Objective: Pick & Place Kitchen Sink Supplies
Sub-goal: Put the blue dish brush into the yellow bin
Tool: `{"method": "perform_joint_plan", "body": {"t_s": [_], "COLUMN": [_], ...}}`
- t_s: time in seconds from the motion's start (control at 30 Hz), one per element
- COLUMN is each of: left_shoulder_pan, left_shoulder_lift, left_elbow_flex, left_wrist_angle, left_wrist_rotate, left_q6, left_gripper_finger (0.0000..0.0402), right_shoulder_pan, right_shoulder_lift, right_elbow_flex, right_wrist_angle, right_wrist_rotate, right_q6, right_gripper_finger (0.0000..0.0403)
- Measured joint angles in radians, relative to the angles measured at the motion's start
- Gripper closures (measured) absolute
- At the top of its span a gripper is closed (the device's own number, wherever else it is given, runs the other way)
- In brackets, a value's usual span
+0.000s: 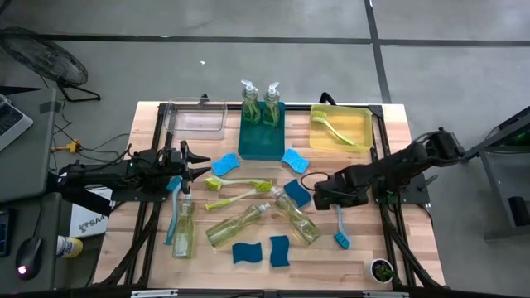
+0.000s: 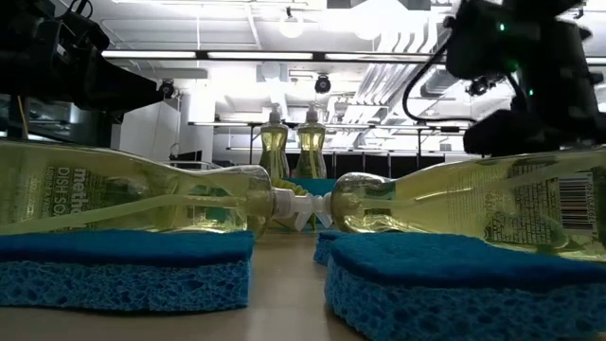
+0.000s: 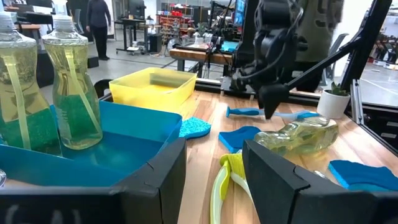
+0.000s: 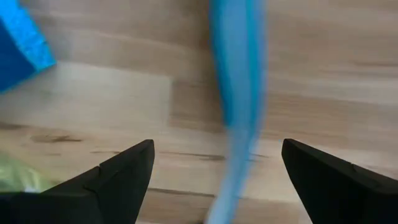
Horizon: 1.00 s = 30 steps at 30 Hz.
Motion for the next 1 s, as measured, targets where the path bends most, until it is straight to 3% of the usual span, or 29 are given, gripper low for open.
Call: {"method": "perform_joint_plan", "body": {"t_s": [0.17, 0.5, 1.0], "left_shoulder_pan": [0.0, 0.0, 0.0], "left_shoulder_lift": [0.0, 0.0, 0.0], "left_elbow_flex": [0.0, 0.0, 0.0], "left_wrist_angle": [0.0, 0.0, 0.0], "left_wrist_rotate": [0.0, 0.0, 0.0], "left_q6": [0.0, 0.0, 0.0], "left_gripper_finger": [0.0247, 0.0247, 0.0247], "right_shoulder_pan": [-0.001, -0.007, -0.007], "right_shoulder_lift": [-0.005, 0.0, 0.047], "right_elbow_flex": [-0.074, -0.076, -0.071], "right_wrist_angle": [0.11, 0.041, -0.025], "right_wrist_rotate": [-0.035, 0.001, 0.027], "right_q6": [0.014, -0.085, -0.206], "right_gripper_finger": [0.0057, 0.0063, 0.0149]}}
